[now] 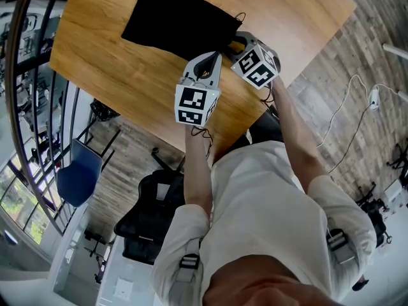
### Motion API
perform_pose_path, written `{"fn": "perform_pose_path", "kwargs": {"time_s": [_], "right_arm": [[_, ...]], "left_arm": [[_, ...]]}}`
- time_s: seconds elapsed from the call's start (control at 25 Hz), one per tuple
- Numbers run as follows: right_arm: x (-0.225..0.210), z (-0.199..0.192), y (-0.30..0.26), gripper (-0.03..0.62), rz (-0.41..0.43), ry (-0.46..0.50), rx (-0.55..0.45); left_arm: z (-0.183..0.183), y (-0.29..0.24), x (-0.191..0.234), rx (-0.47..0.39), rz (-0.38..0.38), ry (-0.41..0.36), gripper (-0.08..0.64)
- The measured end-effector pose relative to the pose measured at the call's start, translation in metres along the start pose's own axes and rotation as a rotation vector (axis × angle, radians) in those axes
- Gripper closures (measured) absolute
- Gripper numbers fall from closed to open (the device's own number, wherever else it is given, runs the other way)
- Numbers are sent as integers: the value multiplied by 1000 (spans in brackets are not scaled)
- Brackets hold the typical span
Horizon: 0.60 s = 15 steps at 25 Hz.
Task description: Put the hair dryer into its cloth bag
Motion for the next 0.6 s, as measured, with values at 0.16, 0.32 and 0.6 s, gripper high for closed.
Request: {"fn": "perform_pose_path", "kwargs": {"time_s": [0.16,0.32,0.6], "right_arm": [[-2,4,-4,469,6,2,-11],[-3,2,-11,465,15,-8,-28],[-4,-4,-18,460,6,8,-17]], "left_arm": [[-1,-1,1,12,-7,0,543],[-5,-4,0,17,-13,3,543],[-9,-5,0,30,-11,-4,541]]}}
Point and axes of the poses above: the fingertips, and each gripper's own axes: y backward along the fingers, x to its left, z out of its top, the point moved 1 cm from there along y, backward along the fingers, and after that the axes turned 3 degrees about x, right-handed, at the moved point
